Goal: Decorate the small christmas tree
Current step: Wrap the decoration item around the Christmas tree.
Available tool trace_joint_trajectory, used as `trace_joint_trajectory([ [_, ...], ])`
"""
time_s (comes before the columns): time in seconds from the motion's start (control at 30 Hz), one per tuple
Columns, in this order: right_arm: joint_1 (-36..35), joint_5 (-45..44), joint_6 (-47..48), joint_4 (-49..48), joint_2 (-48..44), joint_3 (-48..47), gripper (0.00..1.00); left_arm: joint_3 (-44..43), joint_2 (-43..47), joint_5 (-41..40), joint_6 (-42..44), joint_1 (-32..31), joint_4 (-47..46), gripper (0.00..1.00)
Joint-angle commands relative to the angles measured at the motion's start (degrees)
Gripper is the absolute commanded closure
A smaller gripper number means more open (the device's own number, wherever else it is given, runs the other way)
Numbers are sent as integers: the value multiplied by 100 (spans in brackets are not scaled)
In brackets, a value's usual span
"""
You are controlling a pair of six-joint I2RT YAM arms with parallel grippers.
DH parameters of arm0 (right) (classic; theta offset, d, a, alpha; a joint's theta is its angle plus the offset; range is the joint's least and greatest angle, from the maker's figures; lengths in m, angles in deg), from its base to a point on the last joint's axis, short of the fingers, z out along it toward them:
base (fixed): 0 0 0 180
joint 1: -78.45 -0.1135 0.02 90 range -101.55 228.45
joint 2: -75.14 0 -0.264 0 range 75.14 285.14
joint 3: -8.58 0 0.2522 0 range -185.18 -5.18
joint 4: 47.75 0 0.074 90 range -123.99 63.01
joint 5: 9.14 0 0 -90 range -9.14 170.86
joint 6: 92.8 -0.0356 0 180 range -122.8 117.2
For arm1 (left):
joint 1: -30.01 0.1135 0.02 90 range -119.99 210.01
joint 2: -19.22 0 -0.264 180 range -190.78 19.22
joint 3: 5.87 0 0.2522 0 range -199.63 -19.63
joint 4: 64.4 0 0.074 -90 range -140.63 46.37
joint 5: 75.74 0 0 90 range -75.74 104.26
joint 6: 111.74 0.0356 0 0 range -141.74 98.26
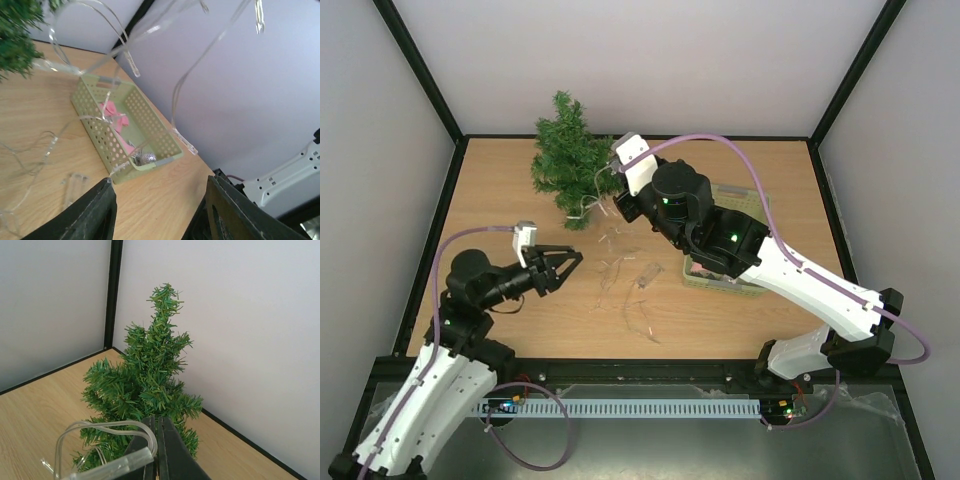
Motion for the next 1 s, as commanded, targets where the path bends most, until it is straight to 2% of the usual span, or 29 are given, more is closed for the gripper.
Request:
trace_joint_trajectory([
  [0.0, -1, -71, -295, -133, -115, -11, 98, 268, -99, -838, -273, -780, -939, 49],
  [0.23, -5, 34, -510, -280, -170, 44, 98, 338, -944, -2057, -15, -1979, -1974, 48],
  [0.43, 1, 204, -444, -401, -238, 200, 98, 309, -1798, -2841, 1123, -2760, -2496, 48],
  [0.6, -2, 228, -419, -414, -346, 298, 98, 533, -1958, -3690, 1420, -2881, -2983, 49],
  [0.8, -4, 290, -469, -528, -465, 475, 98, 631, -2215, -3767, 1896, -2900, -3293, 49],
  [0.97, -3, 372, -495, -642, -510, 579, 98, 605, -2481, -3360, 2079, -2905, -3591, 50],
])
